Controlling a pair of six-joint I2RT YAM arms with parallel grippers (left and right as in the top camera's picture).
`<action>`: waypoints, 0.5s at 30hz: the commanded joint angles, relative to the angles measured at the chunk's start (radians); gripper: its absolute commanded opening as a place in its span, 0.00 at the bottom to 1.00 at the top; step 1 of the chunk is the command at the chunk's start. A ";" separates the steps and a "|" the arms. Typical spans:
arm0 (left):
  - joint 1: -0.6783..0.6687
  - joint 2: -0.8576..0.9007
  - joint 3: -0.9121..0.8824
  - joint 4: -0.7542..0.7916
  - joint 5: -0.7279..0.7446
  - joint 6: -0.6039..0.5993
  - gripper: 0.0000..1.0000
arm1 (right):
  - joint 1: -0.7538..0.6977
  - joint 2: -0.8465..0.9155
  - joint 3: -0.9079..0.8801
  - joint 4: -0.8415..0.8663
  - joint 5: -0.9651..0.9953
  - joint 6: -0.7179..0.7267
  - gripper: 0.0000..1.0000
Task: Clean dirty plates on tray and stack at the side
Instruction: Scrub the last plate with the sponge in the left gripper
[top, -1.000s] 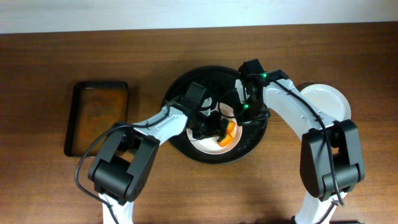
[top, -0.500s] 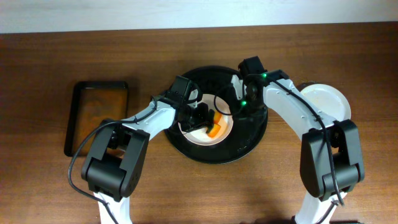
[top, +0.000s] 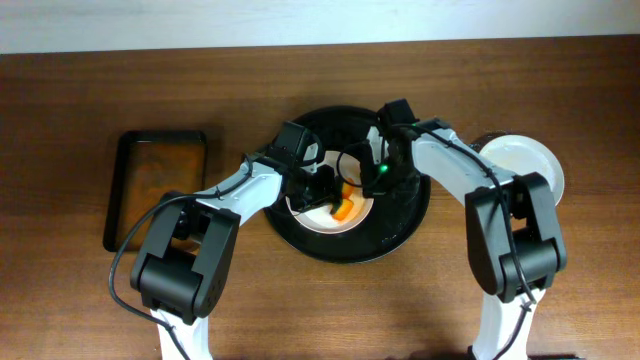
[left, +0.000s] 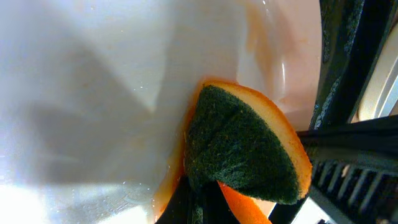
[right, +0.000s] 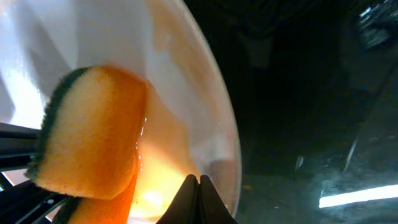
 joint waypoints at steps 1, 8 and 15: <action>0.028 0.012 -0.013 -0.020 -0.184 0.019 0.01 | 0.004 0.017 -0.017 -0.029 0.055 0.054 0.04; 0.124 0.012 -0.012 -0.016 -0.228 0.019 0.01 | 0.004 0.017 -0.017 -0.058 0.078 0.054 0.04; 0.148 -0.124 0.023 -0.028 -0.082 0.062 0.01 | 0.004 0.014 -0.013 -0.066 0.077 0.053 0.10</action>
